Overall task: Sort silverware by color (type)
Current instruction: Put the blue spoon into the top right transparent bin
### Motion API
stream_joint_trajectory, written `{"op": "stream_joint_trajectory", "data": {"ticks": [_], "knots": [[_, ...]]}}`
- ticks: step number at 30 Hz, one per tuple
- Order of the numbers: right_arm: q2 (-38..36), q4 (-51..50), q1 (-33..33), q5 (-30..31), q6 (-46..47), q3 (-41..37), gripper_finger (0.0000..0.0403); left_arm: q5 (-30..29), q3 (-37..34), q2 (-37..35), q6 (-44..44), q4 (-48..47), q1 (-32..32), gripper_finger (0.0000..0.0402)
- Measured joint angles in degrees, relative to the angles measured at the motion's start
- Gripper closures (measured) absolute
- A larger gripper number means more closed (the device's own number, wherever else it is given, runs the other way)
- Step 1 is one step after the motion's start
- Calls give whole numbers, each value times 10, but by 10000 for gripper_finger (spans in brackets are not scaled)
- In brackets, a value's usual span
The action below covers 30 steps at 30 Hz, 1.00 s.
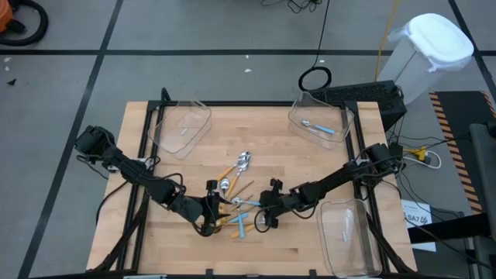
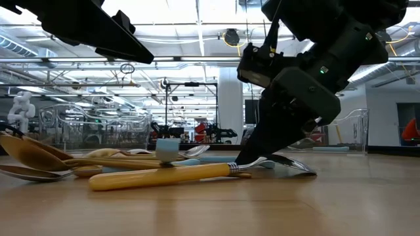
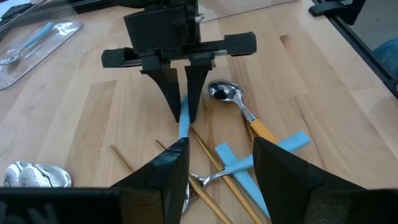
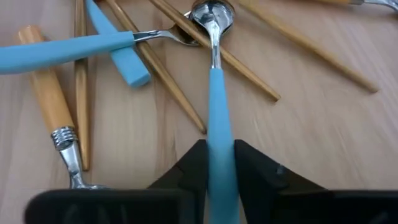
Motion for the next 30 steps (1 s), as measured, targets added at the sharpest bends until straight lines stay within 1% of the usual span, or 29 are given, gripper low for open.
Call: {"op": "stream_joint_trajectory", "data": {"ticks": [6, 11, 16, 24, 30], "knots": [[-8, -2, 0, -4, -11, -1, 350, 0, 0, 0, 1, 0, 0, 227], [-27, -11, 0, -14, -12, -2, 332, 0, 0, 0, 4, 1, 0, 227], [-52, -10, 2, -14, -29, -2, 349, 1, 0, 0, 0, 2, 0, 227], [-84, -9, 2, -7, -49, -2, 343, 1, 0, 0, -7, 5, 0, 227], [-108, -9, 8, -7, -62, -2, 347, 1, 0, 0, -4, 22, 0, 227]]}}
